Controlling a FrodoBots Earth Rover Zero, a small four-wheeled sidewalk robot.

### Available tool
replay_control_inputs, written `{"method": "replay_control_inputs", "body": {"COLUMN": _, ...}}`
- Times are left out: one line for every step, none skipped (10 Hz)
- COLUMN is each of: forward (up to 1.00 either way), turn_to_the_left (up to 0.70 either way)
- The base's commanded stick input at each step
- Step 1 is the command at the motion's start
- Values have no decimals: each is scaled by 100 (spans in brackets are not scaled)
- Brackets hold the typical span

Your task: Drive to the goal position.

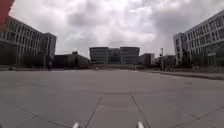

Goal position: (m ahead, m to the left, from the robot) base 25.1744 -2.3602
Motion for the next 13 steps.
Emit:
{"method": "replay_control_inputs", "body": {"forward": 60, "turn_to_the_left": 0}}
{"method": "replay_control_inputs", "body": {"forward": 60, "turn_to_the_left": 0}}
{"method": "replay_control_inputs", "body": {"forward": 60, "turn_to_the_left": 0}}
{"method": "replay_control_inputs", "body": {"forward": 60, "turn_to_the_left": 0}}
{"method": "replay_control_inputs", "body": {"forward": 60, "turn_to_the_left": 0}}
{"method": "replay_control_inputs", "body": {"forward": 60, "turn_to_the_left": 0}}
{"method": "replay_control_inputs", "body": {"forward": 60, "turn_to_the_left": 0}}
{"method": "replay_control_inputs", "body": {"forward": 60, "turn_to_the_left": 0}}
{"method": "replay_control_inputs", "body": {"forward": 60, "turn_to_the_left": 0}}
{"method": "replay_control_inputs", "body": {"forward": 60, "turn_to_the_left": 0}}
{"method": "replay_control_inputs", "body": {"forward": 60, "turn_to_the_left": 0}}
{"method": "replay_control_inputs", "body": {"forward": 60, "turn_to_the_left": 0}}
{"method": "replay_control_inputs", "body": {"forward": 60, "turn_to_the_left": 0}}
